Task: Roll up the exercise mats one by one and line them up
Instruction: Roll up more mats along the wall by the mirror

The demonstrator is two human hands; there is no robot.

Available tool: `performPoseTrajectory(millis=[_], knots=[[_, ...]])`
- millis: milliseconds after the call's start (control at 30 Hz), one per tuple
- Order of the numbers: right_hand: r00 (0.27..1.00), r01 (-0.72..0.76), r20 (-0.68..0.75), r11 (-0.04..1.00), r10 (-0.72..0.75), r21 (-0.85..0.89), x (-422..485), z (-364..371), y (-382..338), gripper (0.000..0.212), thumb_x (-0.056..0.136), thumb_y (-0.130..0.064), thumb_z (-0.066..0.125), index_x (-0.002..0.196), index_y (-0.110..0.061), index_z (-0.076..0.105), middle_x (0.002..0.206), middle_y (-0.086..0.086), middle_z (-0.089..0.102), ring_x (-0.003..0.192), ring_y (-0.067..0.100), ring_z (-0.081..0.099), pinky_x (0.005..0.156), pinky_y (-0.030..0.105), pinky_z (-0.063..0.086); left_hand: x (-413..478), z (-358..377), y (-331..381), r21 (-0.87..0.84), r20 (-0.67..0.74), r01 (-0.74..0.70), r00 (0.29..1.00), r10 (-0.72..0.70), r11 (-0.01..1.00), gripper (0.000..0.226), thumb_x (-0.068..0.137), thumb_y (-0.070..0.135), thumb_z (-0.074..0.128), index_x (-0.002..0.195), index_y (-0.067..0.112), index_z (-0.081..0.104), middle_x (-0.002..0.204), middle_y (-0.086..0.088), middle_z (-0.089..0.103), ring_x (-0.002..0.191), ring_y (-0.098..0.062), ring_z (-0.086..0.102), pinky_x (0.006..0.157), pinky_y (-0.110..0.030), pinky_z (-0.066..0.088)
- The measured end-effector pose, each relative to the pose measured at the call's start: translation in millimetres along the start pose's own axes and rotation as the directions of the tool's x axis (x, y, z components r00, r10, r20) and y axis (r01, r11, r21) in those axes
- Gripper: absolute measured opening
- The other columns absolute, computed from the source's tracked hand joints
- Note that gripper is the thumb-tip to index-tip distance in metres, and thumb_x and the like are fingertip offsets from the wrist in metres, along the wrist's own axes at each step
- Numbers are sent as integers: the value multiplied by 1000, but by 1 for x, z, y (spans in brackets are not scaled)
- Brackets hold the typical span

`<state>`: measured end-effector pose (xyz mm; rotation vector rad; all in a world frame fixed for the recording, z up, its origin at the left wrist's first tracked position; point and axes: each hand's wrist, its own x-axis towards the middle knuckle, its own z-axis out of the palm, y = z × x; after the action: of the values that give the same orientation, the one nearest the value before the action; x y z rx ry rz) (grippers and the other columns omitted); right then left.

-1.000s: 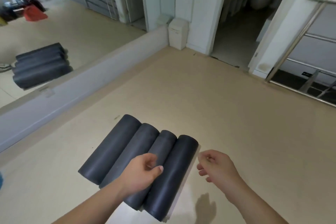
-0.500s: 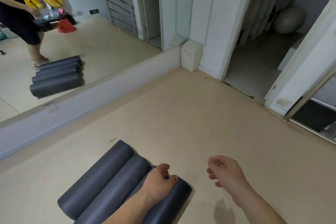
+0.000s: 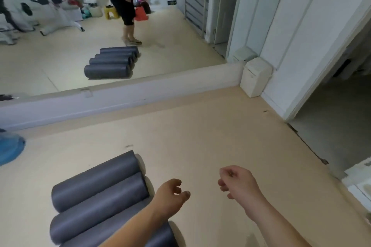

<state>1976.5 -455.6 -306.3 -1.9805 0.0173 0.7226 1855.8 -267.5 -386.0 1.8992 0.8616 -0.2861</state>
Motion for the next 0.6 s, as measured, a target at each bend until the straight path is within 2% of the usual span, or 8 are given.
performPoseTrajectory(millis=[33, 100, 233, 367, 467, 600], knots=[[999, 5, 41, 1000, -4, -14, 18, -1, -14, 18, 100, -23, 61, 91, -17, 75, 83, 9, 77, 65, 14, 67, 63, 30, 49, 10, -3, 9, -17, -26, 15, 1000, -16, 1000, 60, 99, 38, 72, 150, 15, 52, 129, 1, 65, 106, -10, 67, 67, -2, 43], [994, 24, 109, 998, -18, -51, 56, 1, -42, 17, 100, -23, 61, 92, -16, 75, 86, 11, 78, 66, 14, 67, 62, 31, 49, 38, -14, 22, -94, -84, 55, 994, -63, 994, 63, 98, 39, 72, 152, 14, 51, 128, -1, 66, 103, -10, 69, 68, -6, 47], [970, 96, 235, 982, -56, -161, 145, 9, -89, 18, 100, -24, 61, 92, -16, 75, 85, 8, 78, 66, 12, 69, 62, 30, 50, 118, -28, 47, -233, -162, 138, 970, -179, 963, 65, 95, 41, 73, 150, 13, 53, 116, -1, 72, 95, -14, 71, 82, -28, 60], [954, 140, 292, 967, -73, -215, 240, 9, -134, 18, 100, -25, 61, 93, -17, 75, 89, 9, 78, 69, 13, 69, 63, 30, 51, 202, -34, 80, -326, -194, 161, 953, -232, 932, 65, 95, 40, 72, 150, 13, 52, 111, -1, 72, 96, -17, 70, 91, -34, 61], [941, 156, 332, 957, -69, -243, 292, 1, -169, 18, 99, -26, 61, 94, -17, 75, 90, 9, 78, 72, 15, 70, 65, 32, 52, 243, -47, 115, -398, -197, 174, 943, -268, 901, 66, 94, 39, 73, 151, 12, 51, 108, -3, 72, 90, -19, 68, 90, -36, 58], [891, 240, 446, 919, -81, -312, 366, 8, -214, 17, 99, -26, 61, 93, -19, 75, 86, 8, 78, 70, 13, 70, 63, 31, 51, 299, -68, 152, -467, -231, 198, 913, -335, 862, 68, 94, 43, 72, 152, 13, 50, 119, -4, 70, 105, -21, 69, 99, -39, 59]])
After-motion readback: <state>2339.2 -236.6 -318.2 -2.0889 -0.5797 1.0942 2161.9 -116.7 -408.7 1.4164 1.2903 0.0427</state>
